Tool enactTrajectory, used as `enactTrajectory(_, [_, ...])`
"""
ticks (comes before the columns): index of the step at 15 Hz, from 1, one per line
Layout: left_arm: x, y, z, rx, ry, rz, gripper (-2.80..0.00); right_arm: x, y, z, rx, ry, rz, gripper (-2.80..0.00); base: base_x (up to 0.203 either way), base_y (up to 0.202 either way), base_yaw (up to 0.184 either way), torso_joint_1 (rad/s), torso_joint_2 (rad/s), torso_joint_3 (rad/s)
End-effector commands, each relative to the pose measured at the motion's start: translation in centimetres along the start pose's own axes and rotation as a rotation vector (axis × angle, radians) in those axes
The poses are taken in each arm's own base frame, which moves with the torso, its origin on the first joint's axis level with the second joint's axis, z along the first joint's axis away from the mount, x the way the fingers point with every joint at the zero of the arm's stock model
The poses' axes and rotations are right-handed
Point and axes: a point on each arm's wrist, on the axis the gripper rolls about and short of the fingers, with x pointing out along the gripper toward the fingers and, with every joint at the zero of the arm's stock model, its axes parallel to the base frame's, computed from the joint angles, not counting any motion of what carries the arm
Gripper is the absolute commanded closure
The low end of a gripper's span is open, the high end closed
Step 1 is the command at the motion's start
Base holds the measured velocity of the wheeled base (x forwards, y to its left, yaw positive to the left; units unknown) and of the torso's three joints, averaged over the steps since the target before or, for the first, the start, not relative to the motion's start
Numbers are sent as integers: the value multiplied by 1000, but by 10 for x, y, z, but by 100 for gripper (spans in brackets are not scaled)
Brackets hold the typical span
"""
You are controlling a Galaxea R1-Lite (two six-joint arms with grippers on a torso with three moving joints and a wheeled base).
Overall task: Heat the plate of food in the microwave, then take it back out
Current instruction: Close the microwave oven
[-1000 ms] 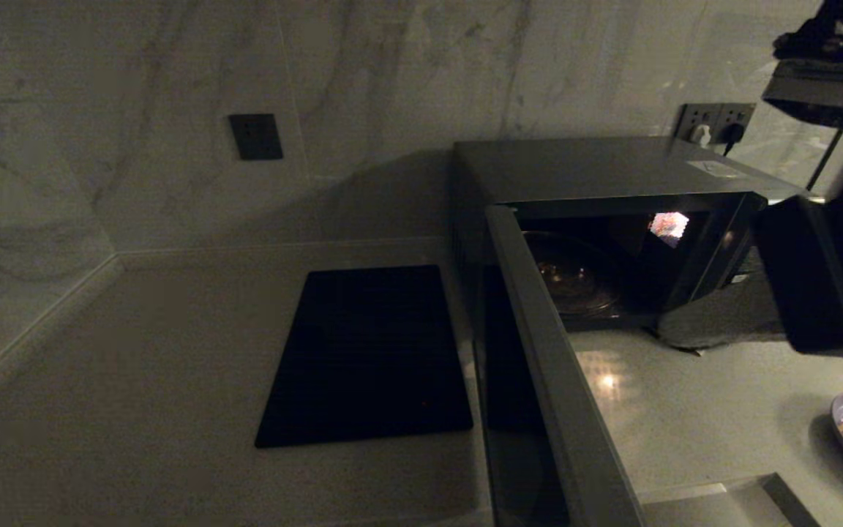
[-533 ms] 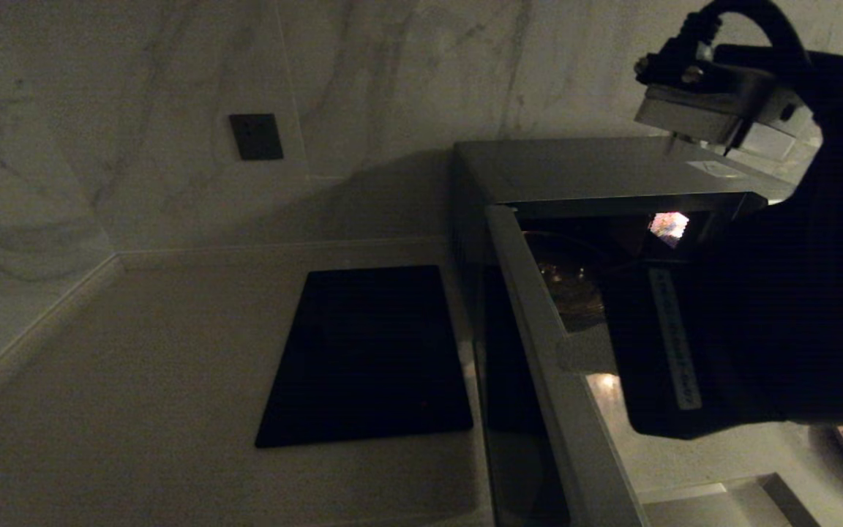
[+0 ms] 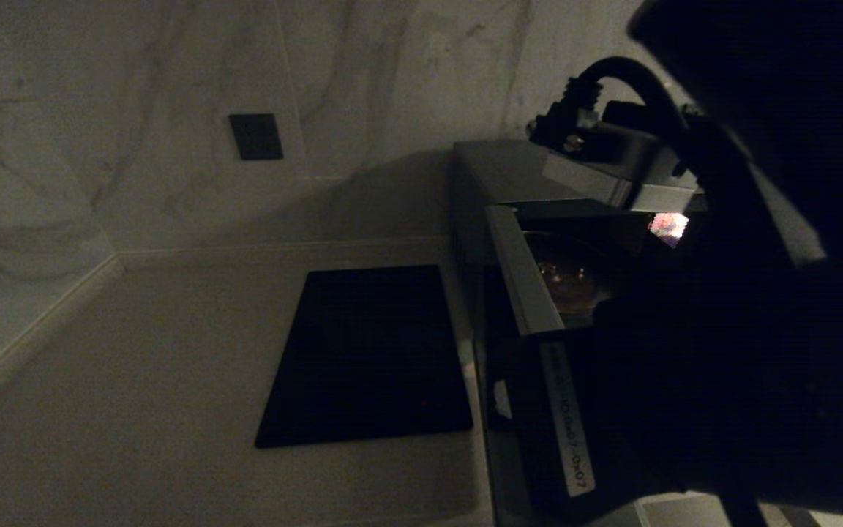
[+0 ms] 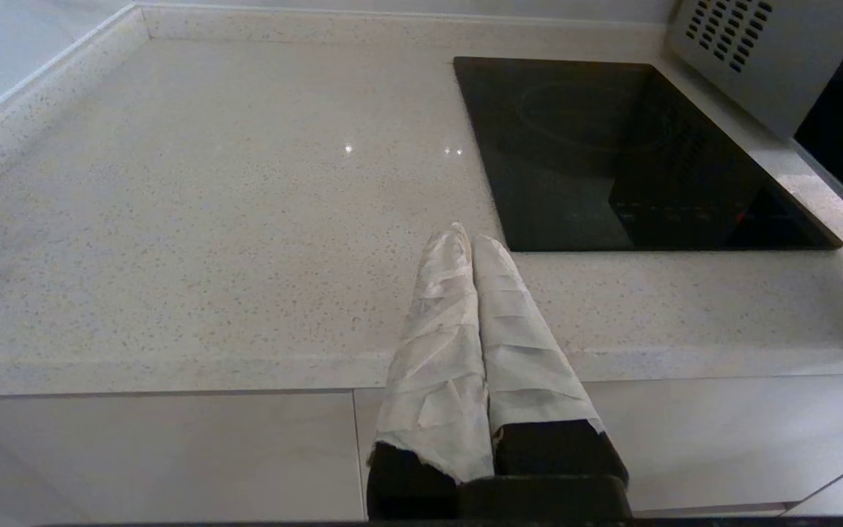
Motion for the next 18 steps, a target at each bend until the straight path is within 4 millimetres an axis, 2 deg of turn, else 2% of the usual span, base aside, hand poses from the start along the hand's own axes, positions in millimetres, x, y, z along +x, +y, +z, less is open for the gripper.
enactTrajectory(1, [0, 0, 0, -1, -1, 1, 0, 11, 5, -3, -8, 23, -26, 0, 0, 0, 0, 0, 0, 0])
enactTrajectory(8, [0, 0, 0, -1, -1, 1, 0, 34, 7, -8, 14, -13, -164, 0, 0, 0, 0, 0, 0, 0])
enactTrajectory(12, [0, 0, 0, -1, -1, 1, 0, 41, -4, -5, 37, -55, -269, 0, 0, 0, 0, 0, 0, 0])
enactTrajectory(18, [0, 0, 0, -1, -1, 1, 0, 38, -20, 5, 85, -115, -338, 0, 0, 0, 0, 0, 0, 0])
